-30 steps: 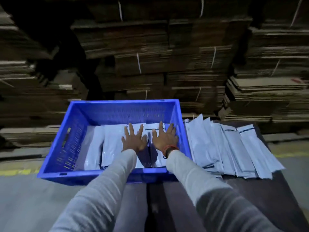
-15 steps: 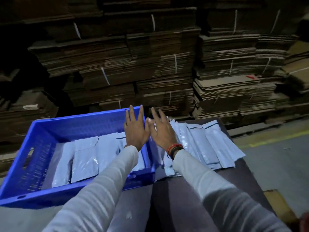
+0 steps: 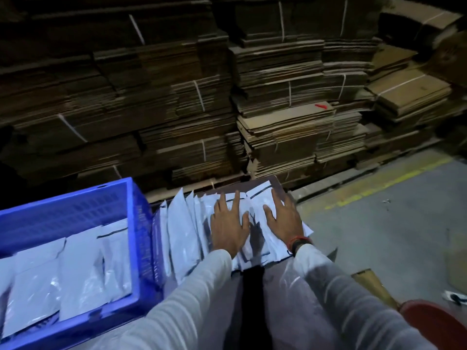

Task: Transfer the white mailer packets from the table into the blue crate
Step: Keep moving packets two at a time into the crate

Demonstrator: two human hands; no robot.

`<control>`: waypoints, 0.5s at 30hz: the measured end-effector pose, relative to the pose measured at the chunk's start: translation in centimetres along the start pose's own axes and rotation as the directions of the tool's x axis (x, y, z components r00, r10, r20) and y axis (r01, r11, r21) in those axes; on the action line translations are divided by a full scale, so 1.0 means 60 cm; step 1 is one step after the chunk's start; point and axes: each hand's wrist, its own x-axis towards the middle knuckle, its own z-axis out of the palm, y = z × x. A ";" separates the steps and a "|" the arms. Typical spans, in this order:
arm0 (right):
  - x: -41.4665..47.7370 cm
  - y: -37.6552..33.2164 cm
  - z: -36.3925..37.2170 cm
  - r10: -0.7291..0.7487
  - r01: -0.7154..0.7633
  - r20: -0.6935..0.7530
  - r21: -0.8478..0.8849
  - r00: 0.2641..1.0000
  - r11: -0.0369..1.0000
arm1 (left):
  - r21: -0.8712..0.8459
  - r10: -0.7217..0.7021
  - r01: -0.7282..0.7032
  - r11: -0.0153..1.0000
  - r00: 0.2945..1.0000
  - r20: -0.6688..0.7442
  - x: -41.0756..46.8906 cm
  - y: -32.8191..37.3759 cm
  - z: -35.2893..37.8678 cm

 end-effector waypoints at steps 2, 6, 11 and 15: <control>-0.003 0.034 0.009 0.030 -0.031 0.065 0.001 0.997 1.000 | 0.030 -0.021 0.020 0.999 0.999 0.048 -0.004 0.024 0.034; -0.013 0.072 0.036 0.099 -0.099 0.217 -0.011 0.971 0.995 | 0.089 -0.112 0.099 0.991 0.982 0.153 -0.005 0.048 0.090; -0.020 0.085 0.062 0.099 -0.090 0.306 -0.041 0.947 0.995 | 0.172 -0.209 0.174 0.970 0.954 0.216 0.006 0.060 0.127; -0.020 0.081 0.071 0.106 -0.094 0.313 -0.055 0.944 0.994 | 0.202 -0.252 0.216 0.955 0.952 0.175 0.020 0.068 0.141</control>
